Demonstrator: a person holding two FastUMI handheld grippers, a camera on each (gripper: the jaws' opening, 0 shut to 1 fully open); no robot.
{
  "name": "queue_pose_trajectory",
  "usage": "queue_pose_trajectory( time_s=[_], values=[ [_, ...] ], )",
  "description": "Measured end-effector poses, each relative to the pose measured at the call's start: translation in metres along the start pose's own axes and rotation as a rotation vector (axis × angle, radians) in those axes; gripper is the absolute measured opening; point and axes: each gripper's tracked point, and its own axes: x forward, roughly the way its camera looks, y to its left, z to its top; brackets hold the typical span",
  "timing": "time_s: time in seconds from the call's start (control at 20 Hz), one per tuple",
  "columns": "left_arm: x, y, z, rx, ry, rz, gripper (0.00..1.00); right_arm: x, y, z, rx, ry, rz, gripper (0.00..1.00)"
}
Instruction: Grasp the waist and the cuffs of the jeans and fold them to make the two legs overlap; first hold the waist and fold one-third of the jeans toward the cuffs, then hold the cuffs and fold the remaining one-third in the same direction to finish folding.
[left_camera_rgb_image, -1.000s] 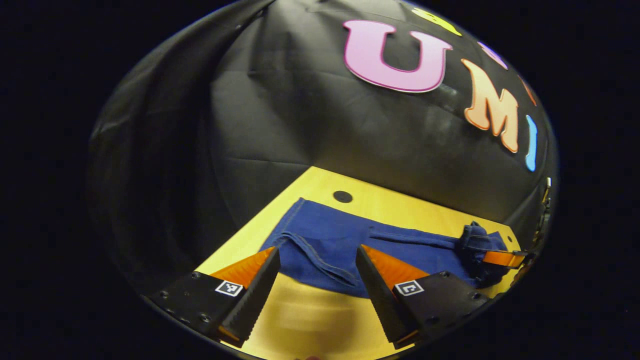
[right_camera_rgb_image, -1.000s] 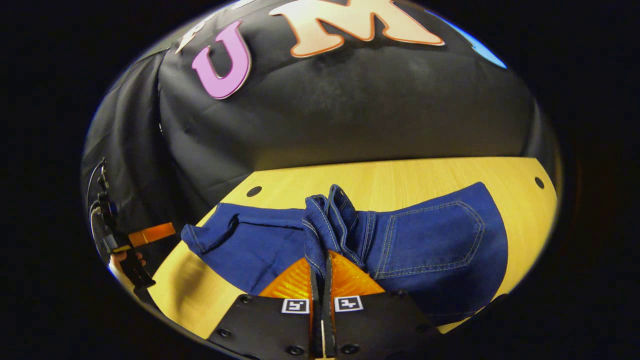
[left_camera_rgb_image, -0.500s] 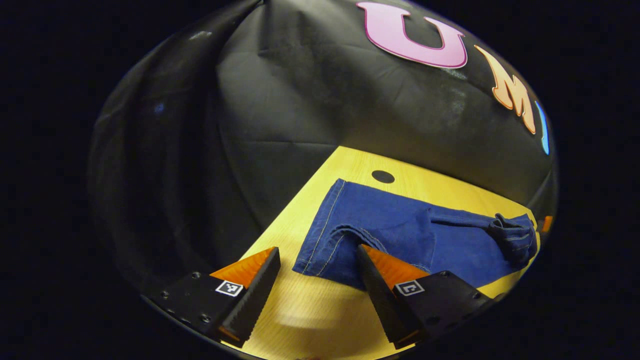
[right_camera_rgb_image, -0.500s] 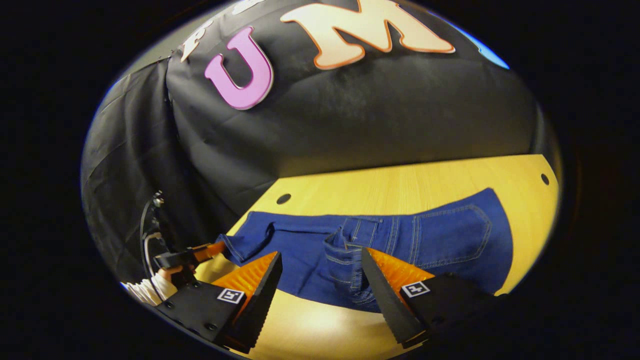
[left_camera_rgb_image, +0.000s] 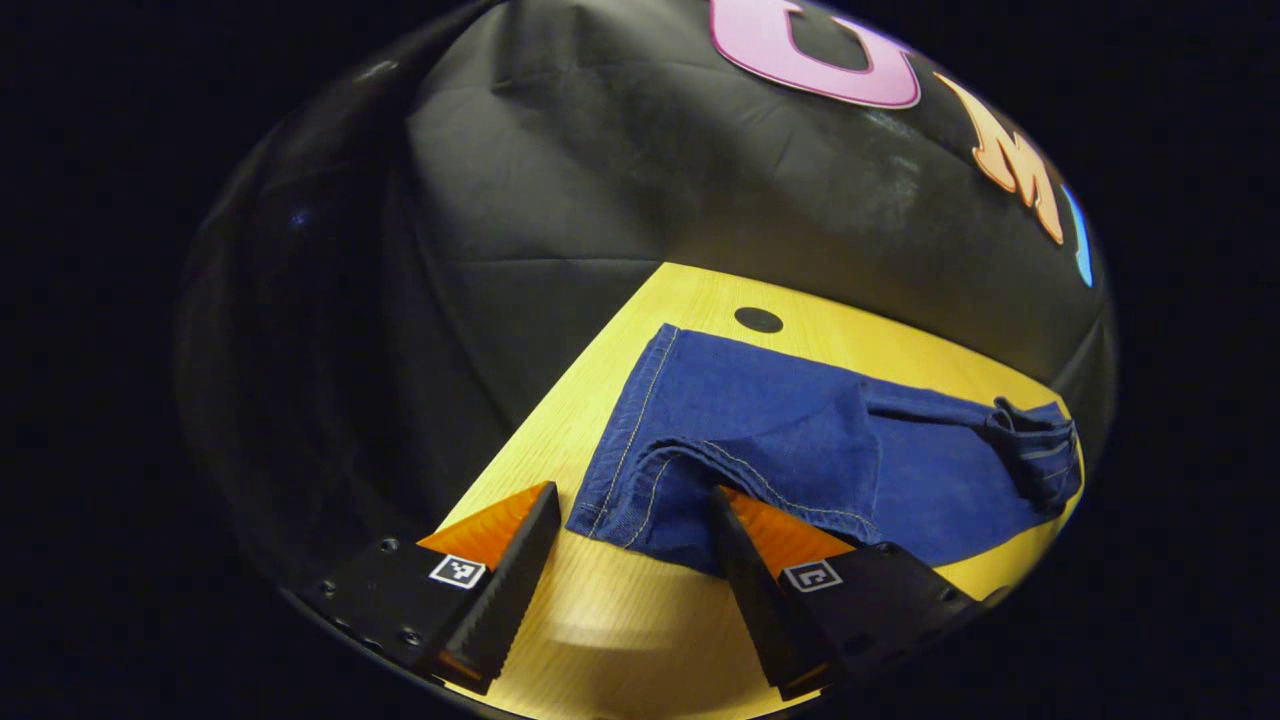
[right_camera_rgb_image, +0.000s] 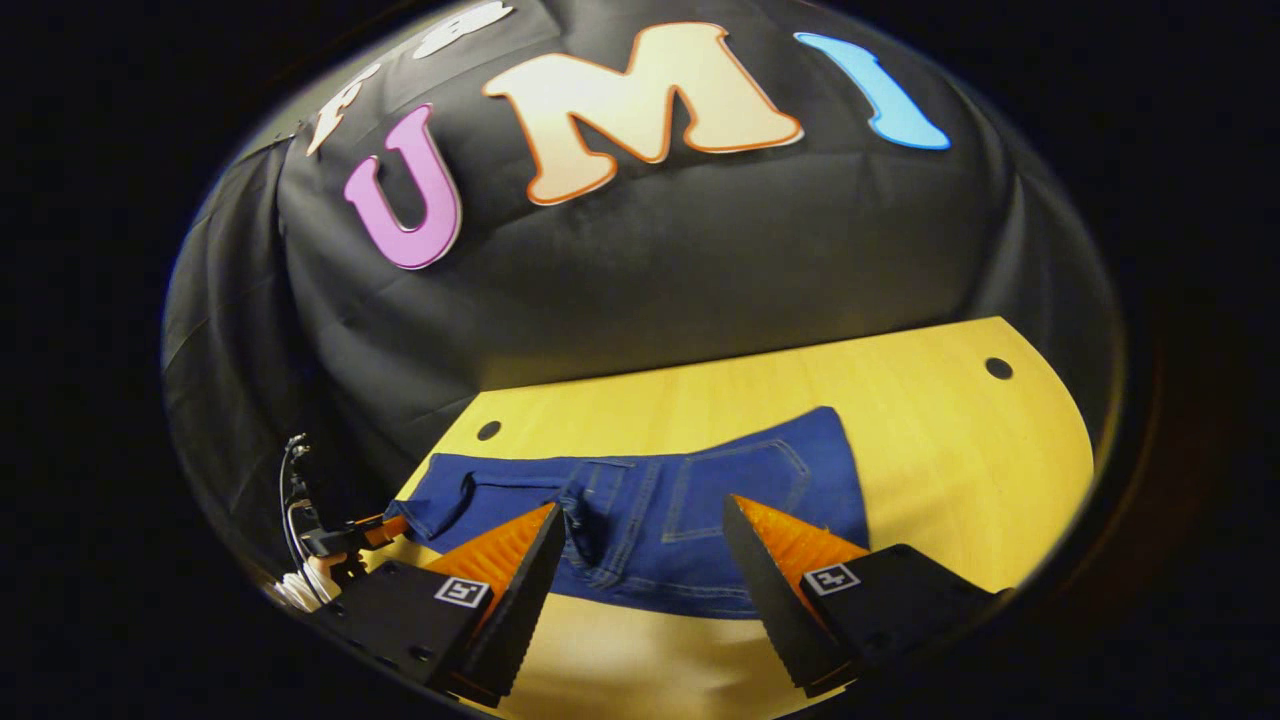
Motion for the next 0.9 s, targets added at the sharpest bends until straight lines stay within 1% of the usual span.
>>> queue_pose_trajectory(
  time_s=[0.05,0.1,0.15,0.2,0.25,0.4,0.45,0.5,0.55,0.6,0.65,0.7,0.75,0.8,0.85,0.9],
  values=[
    [0.0,0.002,0.001,0.018,0.0,-0.007,0.91,-0.003,-0.006,-0.003,-0.01,0.002,-0.014,0.93],
    [-0.004,0.003,0.005,0.012,-0.003,-0.019,0.89,-0.006,-0.011,-0.006,-0.025,0.006,-0.026,0.98],
    [-0.006,0.007,0.005,0.005,-0.003,-0.026,0.8,-0.009,-0.013,-0.007,-0.036,0.013,-0.035,0.98],
    [-0.006,0.011,0.004,0.003,-0.001,-0.034,0.74,-0.012,-0.014,-0.007,-0.043,0.016,-0.037,0.98],
    [-0.004,0.01,0.004,0.006,-0.001,-0.05,0.66,-0.014,-0.015,-0.005,-0.043,0.013,-0.038,0.94],
    [-0.013,0.021,0.011,-0.01,-0.003,-0.095,0.37,-0.021,-0.019,0.0,-0.034,0.002,-0.045,0.94],
    [-0.015,0.026,0.015,-0.026,-0.008,-0.091,0.18,-0.023,-0.021,0.001,-0.03,-0.001,-0.048,0.93],
    [-0.016,0.031,0.016,-0.044,-0.009,-0.086,0.13,-0.026,-0.023,0.004,-0.027,-0.007,-0.051,0.98],
    [-0.019,0.031,0.019,-0.068,-0.007,-0.082,0.06,-0.03,-0.026,0.006,-0.025,-0.012,-0.056,0.93],
    [-0.02,0.033,0.022,-0.101,0.004,-0.081,0.06,-0.034,-0.031,0.008,-0.024,-0.02,-0.062,0.93],
    [-0.02,0.029,0.024,-0.15,0.019,-0.094,0.01,-0.039,-0.037,0.01,-0.023,-0.026,-0.068,0.93],
    [-0.024,0.023,0.032,-0.22,0.009,-0.129,0.0,-0.044,-0.042,0.013,-0.022,-0.034,-0.076,0.93],
    [-0.028,0.018,0.043,-0.297,-0.021,-0.166,0.0,-0.048,-0.048,0.015,-0.02,-0.041,-0.084,0.98],
    [-0.036,0.014,0.056,-0.361,-0.049,-0.198,0.0,-0.053,-0.054,0.017,-0.016,-0.048,-0.091,0.98],
    [-0.045,0.008,0.072,-0.393,-0.077,-0.215,0.0,-0.058,-0.06,0.018,-0.009,-0.052,-0.095,0.94],
    [-0.06,0.0,0.083,-0.404,-0.102,-0.239,0.0,-0.064,-0.067,0.019,-0.001,-0.056,-0.097,0.98]
  ],
)
